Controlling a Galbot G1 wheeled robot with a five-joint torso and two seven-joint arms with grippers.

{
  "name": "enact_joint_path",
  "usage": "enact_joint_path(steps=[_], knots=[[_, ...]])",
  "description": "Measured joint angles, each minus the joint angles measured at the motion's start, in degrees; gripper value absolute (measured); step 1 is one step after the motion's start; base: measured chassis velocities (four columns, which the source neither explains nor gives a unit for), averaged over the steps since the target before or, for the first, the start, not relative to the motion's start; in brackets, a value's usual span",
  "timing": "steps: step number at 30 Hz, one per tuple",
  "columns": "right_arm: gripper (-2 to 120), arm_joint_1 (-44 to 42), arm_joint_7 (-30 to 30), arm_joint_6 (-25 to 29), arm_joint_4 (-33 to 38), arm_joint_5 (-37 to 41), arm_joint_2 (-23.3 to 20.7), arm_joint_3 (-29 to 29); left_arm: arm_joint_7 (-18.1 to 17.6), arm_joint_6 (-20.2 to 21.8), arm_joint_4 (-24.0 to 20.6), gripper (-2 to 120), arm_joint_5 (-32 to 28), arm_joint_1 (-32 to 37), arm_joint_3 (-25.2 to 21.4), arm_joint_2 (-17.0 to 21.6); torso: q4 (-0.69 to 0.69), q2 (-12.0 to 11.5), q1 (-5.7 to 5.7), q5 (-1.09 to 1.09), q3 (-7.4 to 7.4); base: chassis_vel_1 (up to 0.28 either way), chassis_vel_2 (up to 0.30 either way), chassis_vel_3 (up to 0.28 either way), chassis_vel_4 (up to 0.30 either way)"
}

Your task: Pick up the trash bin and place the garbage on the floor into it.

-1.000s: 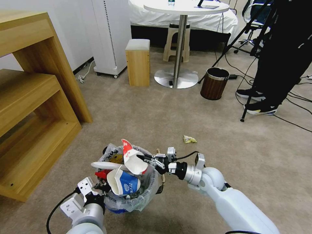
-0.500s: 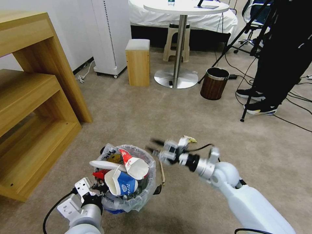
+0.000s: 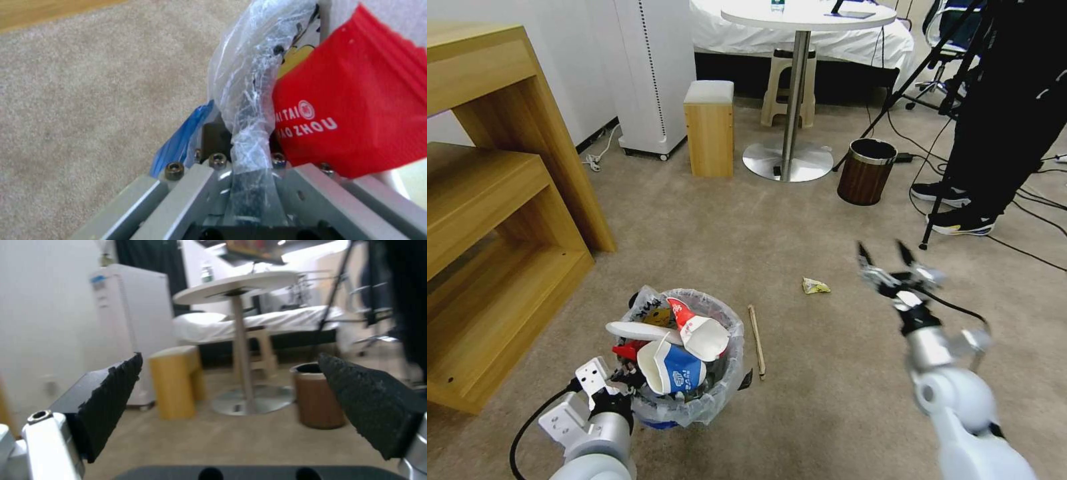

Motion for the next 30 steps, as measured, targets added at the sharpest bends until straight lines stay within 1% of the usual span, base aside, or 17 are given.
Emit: enact_joint_path(steps=[3,7,9,11,13,14,16,17,20,25,30], knots=[[100,-0.9,0.0,0.7,-0.1,-0.7,0.1,1.2,0.3,0.1,0.0,0,0.1,-0.2,-0.4,0.5,0.0,0.0,0.0,-0.01,0.0,0.0,0.0,0.0,0.0],[100,-2.2,-0.4,1.6,0.2,-1.5,0.0,2.2,0.4,0.8,-0.1,0,-0.4,-1.0,-2.2,2.8,0.01,0.0,0.0,-0.01,0.01,0.0,0.0,0.0,0.0],[100,-2.6,-0.6,1.9,0.4,-1.7,0.2,2.2,-0.1,1.6,-0.9,0,-3.3,-1.2,-4.6,4.6,0.01,0.0,0.0,-0.01,0.0,0.0,0.0,0.0,0.0],[100,-2.6,-0.7,2.1,0.4,-1.9,0.3,2.3,-0.2,1.9,-1.2,0,-4.4,-1.2,-5.5,4.9,0.01,0.0,0.0,0.0,0.01,0.0,0.0,0.0,0.0],[100,-2.6,-1.3,3.0,-0.2,-2.3,0.9,2.3,-0.7,2.7,-2.1,0,-8.5,-1.5,-8.9,5.7,0.01,0.0,0.0,0.0,0.01,0.0,0.0,0.0,0.0],[100,-2.6,-1.3,3.0,-0.2,-2.3,0.9,2.3,-0.7,2.7,-2.1,0,-8.5,-1.5,-8.9,5.7,0.01,0.0,0.0,0.0,0.01,0.0,0.0,0.0,0.0],[100,-2.6,-1.3,3.2,-0.2,-2.3,1.1,2.3,-0.9,3.0,-2.6,0,-10.3,-1.7,-10.9,5.8,0.01,0.0,0.0,-0.01,0.01,0.0,0.0,0.0,0.0],[100,-2.6,-1.3,3.2,-0.2,-2.3,1.1,2.3,-0.9,3.0,-2.6,0,-10.3,-1.7,-10.9,5.8,0.01,0.0,0.0,-0.01,0.01,0.0,0.0,0.0,0.0],[100,-2.7,-2.1,4.0,-0.2,-2.2,1.5,2.4,-0.9,3.2,-2.8,0,-12.8,-1.7,-13.9,5.8,0.01,0.0,0.0,-0.01,0.01,0.0,0.0,0.0,0.0],[100,-3.0,-3.4,4.6,-0.3,-1.5,1.6,2.6,-1.0,3.2,-2.8,0,-13.6,-1.5,-14.9,5.8,0.01,0.0,0.0,-0.01,0.01,0.0,0.0,0.0,0.0],[100,-3.1,-3.5,5.2,-0.6,-1.0,1.6,2.5,-1.0,3.3,-3.0,0,-13.6,-1.3,-14.3,5.3,0.0,0.0,0.0,0.0,0.01,0.0,0.0,0.0,0.0]])
